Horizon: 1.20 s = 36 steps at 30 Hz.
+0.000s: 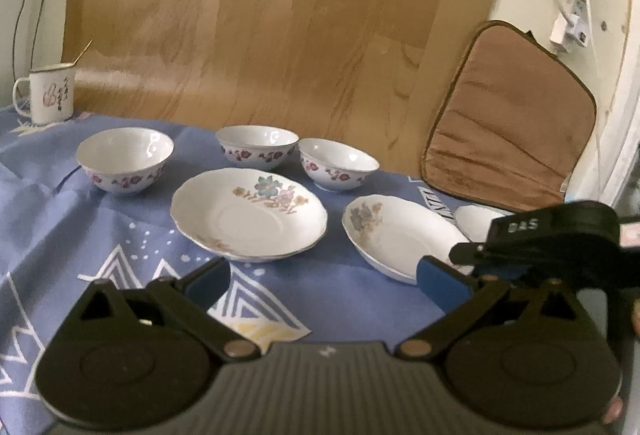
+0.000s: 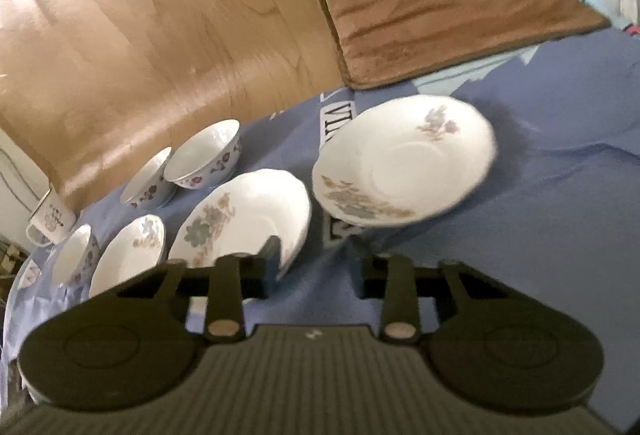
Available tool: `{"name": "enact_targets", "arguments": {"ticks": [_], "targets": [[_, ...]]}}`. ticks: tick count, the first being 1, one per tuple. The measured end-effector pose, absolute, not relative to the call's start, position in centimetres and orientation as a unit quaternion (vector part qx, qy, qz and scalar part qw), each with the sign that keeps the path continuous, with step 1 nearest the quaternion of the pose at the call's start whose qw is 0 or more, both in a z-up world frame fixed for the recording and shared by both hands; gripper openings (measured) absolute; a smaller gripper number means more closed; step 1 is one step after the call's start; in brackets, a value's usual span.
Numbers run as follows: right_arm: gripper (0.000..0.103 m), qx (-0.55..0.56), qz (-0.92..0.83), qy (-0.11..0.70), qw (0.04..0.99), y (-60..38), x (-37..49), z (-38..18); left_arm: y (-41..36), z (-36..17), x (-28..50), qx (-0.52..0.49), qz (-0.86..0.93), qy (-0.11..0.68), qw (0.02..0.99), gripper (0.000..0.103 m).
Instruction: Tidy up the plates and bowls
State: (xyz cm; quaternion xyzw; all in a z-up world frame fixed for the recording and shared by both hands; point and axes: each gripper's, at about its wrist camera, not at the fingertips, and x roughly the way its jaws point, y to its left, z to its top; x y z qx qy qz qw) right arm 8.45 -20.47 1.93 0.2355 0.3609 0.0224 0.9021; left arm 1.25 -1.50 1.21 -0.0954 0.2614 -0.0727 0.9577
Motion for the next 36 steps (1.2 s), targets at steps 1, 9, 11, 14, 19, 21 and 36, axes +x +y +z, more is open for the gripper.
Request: {"name": "enact_targets", "arguments": {"ticks": [1, 9, 11, 14, 19, 21, 36], "targets": [[0.022, 0.235, 0.03, 0.364, 0.901, -20.4, 8.5, 2.0, -1.6, 1.3, 1.2, -0.093, -0.074, 0.259, 0.958, 0.103], [0.013, 0.244, 0.049, 0.368, 0.896, -22.9, 2.9, 2.7, -1.3, 1.3, 1.2, -0.106, -0.098, 0.262, 0.954, 0.103], [0.012, 0.237, 0.034, 0.359, 0.902, -24.6, 0.3, 2.9, -1.8, 1.3, 1.2, -0.097, -0.111, 0.266, 0.953, 0.103], [0.01, 0.217, -0.017, 0.339, 0.915, -27.9, -3.1, 2.8, -4.4, 1.5, 0.7, -0.055, -0.138, 0.267, 0.952, 0.103], [0.009, 0.209, -0.09, 0.312, 0.922, -31.8, -7.6, 2.8, -11.5, 1.7, 0.8, -0.039, -0.245, 0.309, 0.918, 0.097], [0.009, 0.223, -0.09, 0.305, 0.921, -32.4, -8.4, 2.5, -14.6, 1.7, 0.9, -0.04, -0.285, 0.335, 0.897, 0.086], [0.011, 0.18, -0.179, 0.233, 0.939, -35.8, -10.2, 1.5, -26.5, 1.5, -0.3, 0.043, -0.362, 0.37, 0.855, 0.023]]}}
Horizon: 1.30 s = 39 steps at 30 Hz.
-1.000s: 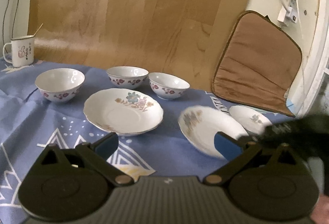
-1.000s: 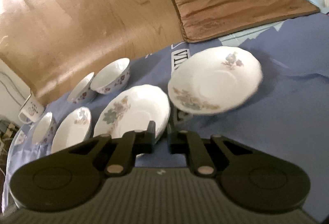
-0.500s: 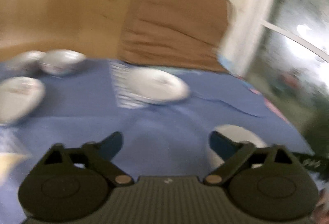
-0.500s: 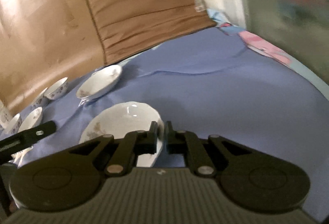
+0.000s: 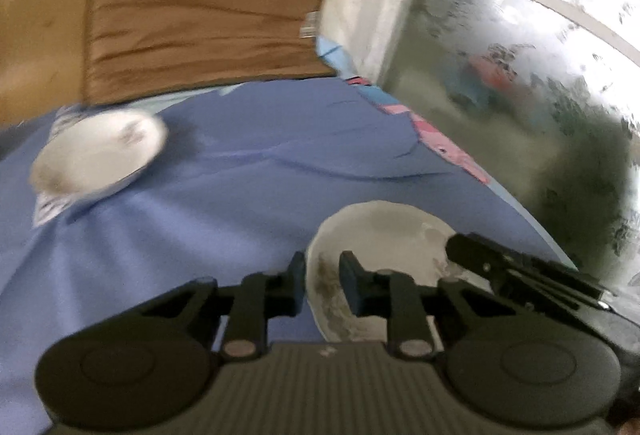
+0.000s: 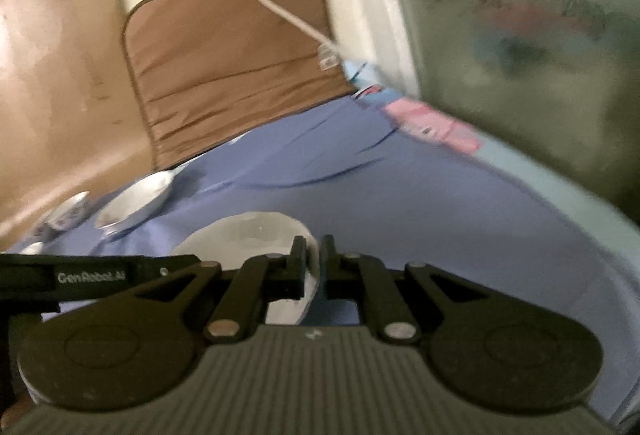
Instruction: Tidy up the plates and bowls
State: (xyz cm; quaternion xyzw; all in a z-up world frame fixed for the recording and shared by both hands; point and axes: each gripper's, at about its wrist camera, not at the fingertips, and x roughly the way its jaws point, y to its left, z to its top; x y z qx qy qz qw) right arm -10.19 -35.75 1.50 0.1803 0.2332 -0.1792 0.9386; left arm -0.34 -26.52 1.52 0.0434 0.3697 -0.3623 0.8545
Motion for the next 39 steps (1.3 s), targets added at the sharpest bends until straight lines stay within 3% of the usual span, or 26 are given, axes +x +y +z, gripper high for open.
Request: {"name": "enact_targets", "arguments": {"ticks": [1, 5, 7, 11, 22, 27, 37, 38, 39], "targets": [[0.012, 0.171, -0.188, 0.226, 0.941, -36.0, -10.0, 1.4, -27.7, 1.3, -0.1, 0.051, -0.365, 0.363, 0.856, 0.026], [0.016, 0.142, -0.245, 0.217, 0.934, -37.3, -9.0, 1.0, -29.8, 0.4, -0.2, 0.084, -0.359, 0.312, 0.876, 0.055], [0.018, 0.143, -0.248, 0.215, 0.934, -37.5, -8.8, 1.1, -29.7, 0.6, 0.1, 0.077, -0.359, 0.319, 0.874, 0.053], [0.037, 0.143, -0.246, 0.22, 0.933, -37.7, -8.6, 1.1, -27.9, 0.9, 0.8, 0.052, -0.357, 0.331, 0.872, 0.053], [0.039, 0.215, -0.24, 0.135, 0.937, -36.5, -10.2, 4.0, -11.8, 1.4, 4.2, -0.025, -0.238, 0.315, 0.918, 0.05], [0.041, 0.21, -0.102, 0.189, 0.954, -31.5, -4.3, 6.0, -4.6, 0.5, 6.6, -0.107, -0.154, 0.331, 0.925, 0.043], [0.041, 0.28, -0.077, 0.334, 0.897, -28.9, 10.5, 1.6, -3.5, 0.3, 6.4, -0.133, -0.151, 0.314, 0.928, 0.043], [0.038, 0.279, -0.08, 0.335, 0.896, -28.7, 10.5, 1.4, -3.4, 0.3, 6.3, -0.135, -0.153, 0.312, 0.928, 0.045], [0.017, 0.277, -0.08, 0.336, 0.896, -28.4, 10.6, 1.4, -3.3, 0.4, 6.3, -0.138, -0.156, 0.312, 0.927, 0.045]]}}
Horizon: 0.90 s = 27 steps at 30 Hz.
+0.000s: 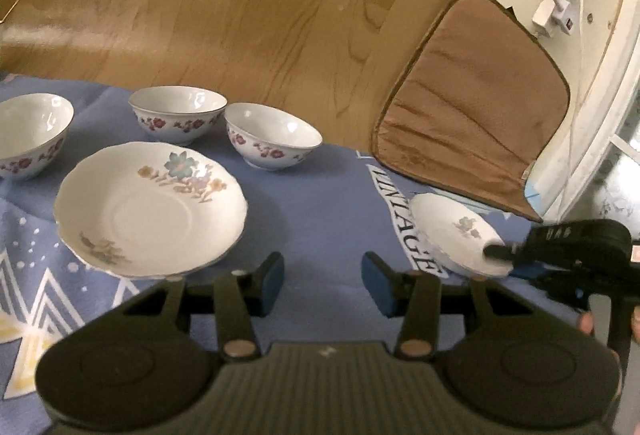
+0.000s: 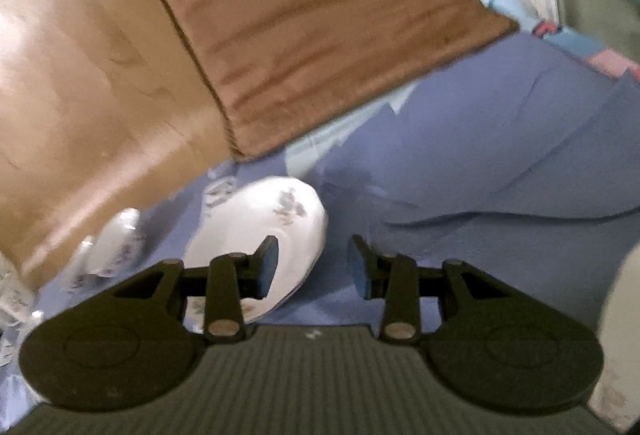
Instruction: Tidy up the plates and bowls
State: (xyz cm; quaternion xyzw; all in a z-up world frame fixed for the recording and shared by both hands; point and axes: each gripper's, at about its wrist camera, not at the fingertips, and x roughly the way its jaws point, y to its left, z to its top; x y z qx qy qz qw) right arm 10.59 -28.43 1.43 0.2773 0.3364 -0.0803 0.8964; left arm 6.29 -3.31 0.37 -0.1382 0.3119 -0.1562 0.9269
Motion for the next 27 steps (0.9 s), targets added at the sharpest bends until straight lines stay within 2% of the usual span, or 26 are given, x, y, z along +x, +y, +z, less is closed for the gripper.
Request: {"name": "enact_targets", "arguments": {"ticks": [1, 2, 6, 8, 12, 13, 15, 17, 20, 22, 26, 27], "targets": [[0.014, 0.282, -0.072, 0.348, 0.891, -28.3, 10.5, 1.5, -3.2, 0.4, 6.4, -0.144, -0.162, 0.312, 0.925, 0.046], [0.014, 0.291, -0.063, 0.35, 0.888, -28.1, 9.9, 1.7, -3.0, 0.5, 6.3, -0.152, -0.17, 0.311, 0.922, 0.052], [0.014, 0.3, 0.01, 0.358, 0.884, -26.8, 5.7, 2.6, -2.2, 0.8, 6.0, -0.186, -0.215, 0.307, 0.908, 0.082], [0.014, 0.313, 0.039, 0.367, 0.875, -26.5, 3.5, 2.6, -2.4, 1.0, 5.8, -0.184, -0.229, 0.31, 0.904, 0.082], [0.014, 0.377, 0.117, 0.379, 0.837, -26.8, -0.6, 2.0, -3.2, 1.2, 4.9, -0.165, -0.264, 0.326, 0.892, 0.073], [0.014, 0.389, 0.136, 0.379, 0.829, -26.8, -1.4, 1.9, -3.4, 1.1, 4.5, -0.158, -0.272, 0.33, 0.89, 0.068], [0.015, 0.387, 0.145, 0.371, 0.832, -26.7, -2.8, 2.0, -3.7, 1.0, 3.7, -0.143, -0.278, 0.338, 0.887, 0.048], [0.019, 0.334, 0.11, 0.353, 0.867, -26.2, -4.1, 2.8, -3.7, 0.8, 2.9, -0.136, -0.279, 0.349, 0.884, 0.041], [0.037, 0.268, 0.075, 0.324, 0.904, -25.3, -5.3, 3.8, -3.2, 0.5, 1.8, -0.132, -0.267, 0.353, 0.887, 0.031], [0.037, 0.27, 0.086, 0.323, 0.903, -25.3, -5.3, 3.6, -2.9, 0.4, 1.5, -0.133, -0.258, 0.355, 0.889, 0.023], [0.036, 0.289, 0.093, 0.344, 0.889, -24.9, -4.4, 2.5, -2.6, 0.4, 0.7, -0.133, -0.249, 0.357, 0.89, 0.014], [0.03, 0.295, 0.095, 0.347, 0.885, -24.7, -3.8, 2.2, -2.7, 0.4, 0.6, -0.131, -0.25, 0.357, 0.891, 0.014]]}}
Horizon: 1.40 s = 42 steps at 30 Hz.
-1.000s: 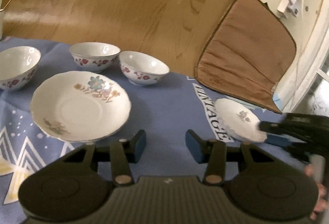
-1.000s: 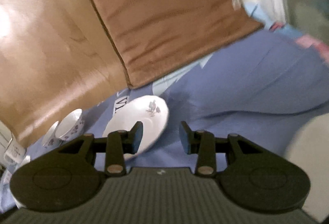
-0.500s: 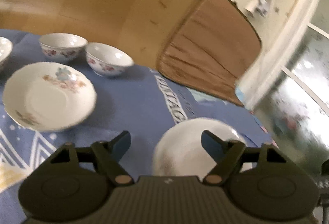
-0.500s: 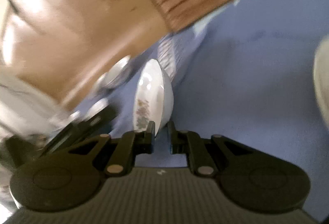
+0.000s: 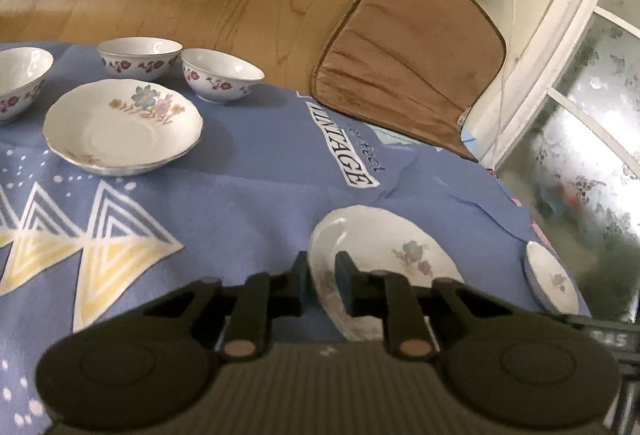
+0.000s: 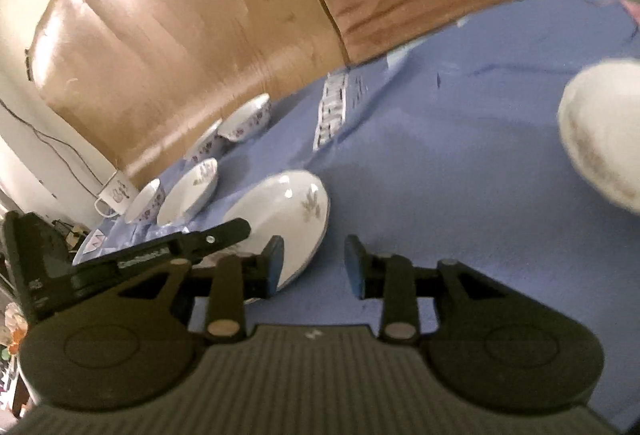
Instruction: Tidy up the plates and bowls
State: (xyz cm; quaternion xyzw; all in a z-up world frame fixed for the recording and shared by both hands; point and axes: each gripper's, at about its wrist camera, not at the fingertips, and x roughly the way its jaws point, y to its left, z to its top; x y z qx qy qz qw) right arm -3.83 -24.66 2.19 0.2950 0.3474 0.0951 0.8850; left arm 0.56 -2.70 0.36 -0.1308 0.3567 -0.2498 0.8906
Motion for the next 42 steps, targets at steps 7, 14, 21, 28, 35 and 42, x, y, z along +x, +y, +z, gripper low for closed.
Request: {"name": "enact_targets", "arguments": {"ticks": [7, 14, 21, 28, 35, 42], "targets": [[0.015, 0.262, 0.066, 0.324, 0.907, -24.5, -5.9, 2.8, -5.2, 1.1, -0.2, -0.119, -0.272, 0.358, 0.885, 0.015], [0.015, 0.257, -0.023, 0.27, 0.928, -28.9, -9.6, 4.0, -13.5, 3.2, -0.1, -0.082, -0.344, 0.352, 0.866, 0.015], [0.016, 0.253, -0.13, 0.229, 0.931, -34.5, -12.8, 4.3, -22.3, 3.1, 0.1, -0.049, -0.4, 0.363, 0.84, 0.017], [0.017, 0.227, -0.181, 0.228, 0.929, -35.8, -12.9, 3.4, -26.2, 2.0, 0.4, -0.016, -0.397, 0.377, 0.837, 0.018], [0.056, 0.152, -0.245, 0.195, 0.937, -35.3, -12.4, 2.9, -25.6, 2.6, -0.1, -0.001, -0.384, 0.353, 0.853, 0.029], [0.057, 0.142, -0.262, 0.189, 0.936, -35.2, -12.1, 2.8, -19.9, 3.1, 0.7, -0.02, -0.354, 0.332, 0.874, 0.029]]}}
